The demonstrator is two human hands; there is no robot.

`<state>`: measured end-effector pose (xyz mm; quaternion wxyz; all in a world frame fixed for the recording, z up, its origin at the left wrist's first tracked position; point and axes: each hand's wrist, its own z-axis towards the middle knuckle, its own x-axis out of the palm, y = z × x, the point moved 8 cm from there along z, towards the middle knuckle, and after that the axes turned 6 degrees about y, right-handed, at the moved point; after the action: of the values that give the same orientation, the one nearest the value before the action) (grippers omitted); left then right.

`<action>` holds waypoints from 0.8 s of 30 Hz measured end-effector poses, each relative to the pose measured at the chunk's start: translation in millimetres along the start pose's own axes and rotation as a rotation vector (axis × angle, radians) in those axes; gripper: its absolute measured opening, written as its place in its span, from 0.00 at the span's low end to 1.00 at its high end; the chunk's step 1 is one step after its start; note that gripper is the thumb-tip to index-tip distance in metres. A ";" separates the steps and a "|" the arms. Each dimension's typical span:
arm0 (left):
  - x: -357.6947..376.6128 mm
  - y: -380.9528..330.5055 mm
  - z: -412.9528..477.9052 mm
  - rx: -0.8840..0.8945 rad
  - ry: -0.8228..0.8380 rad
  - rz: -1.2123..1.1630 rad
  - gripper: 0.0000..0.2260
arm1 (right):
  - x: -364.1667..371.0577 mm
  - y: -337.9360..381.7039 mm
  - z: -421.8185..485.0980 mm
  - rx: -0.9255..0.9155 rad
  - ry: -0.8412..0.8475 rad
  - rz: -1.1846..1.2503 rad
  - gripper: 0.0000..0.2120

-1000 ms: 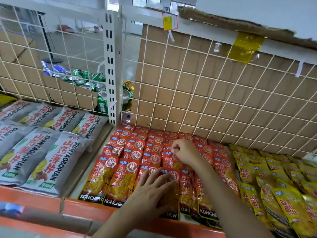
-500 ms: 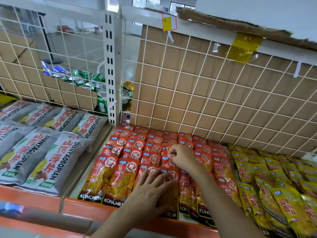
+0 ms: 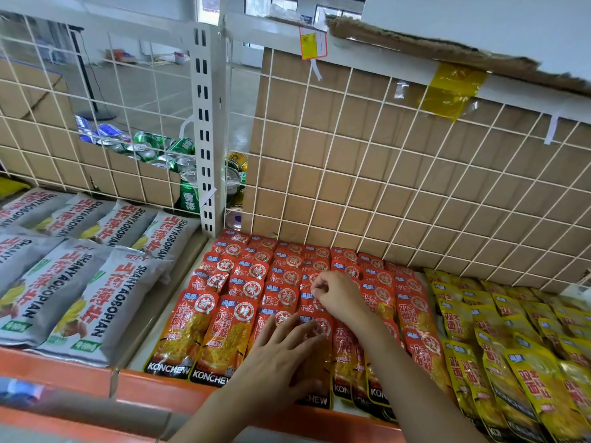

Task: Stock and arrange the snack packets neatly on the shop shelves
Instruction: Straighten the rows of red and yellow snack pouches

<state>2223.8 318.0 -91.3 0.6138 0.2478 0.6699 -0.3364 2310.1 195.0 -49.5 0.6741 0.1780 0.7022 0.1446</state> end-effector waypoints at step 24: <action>-10.9 2.4 17.6 -0.044 -0.035 -0.026 0.35 | -14.7 -5.1 28.3 -0.034 -0.035 -0.067 0.06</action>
<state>2238.5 307.1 -81.2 0.6261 0.2196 0.6695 -0.3340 2338.4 182.9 -40.0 0.6937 0.1456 0.6931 0.1307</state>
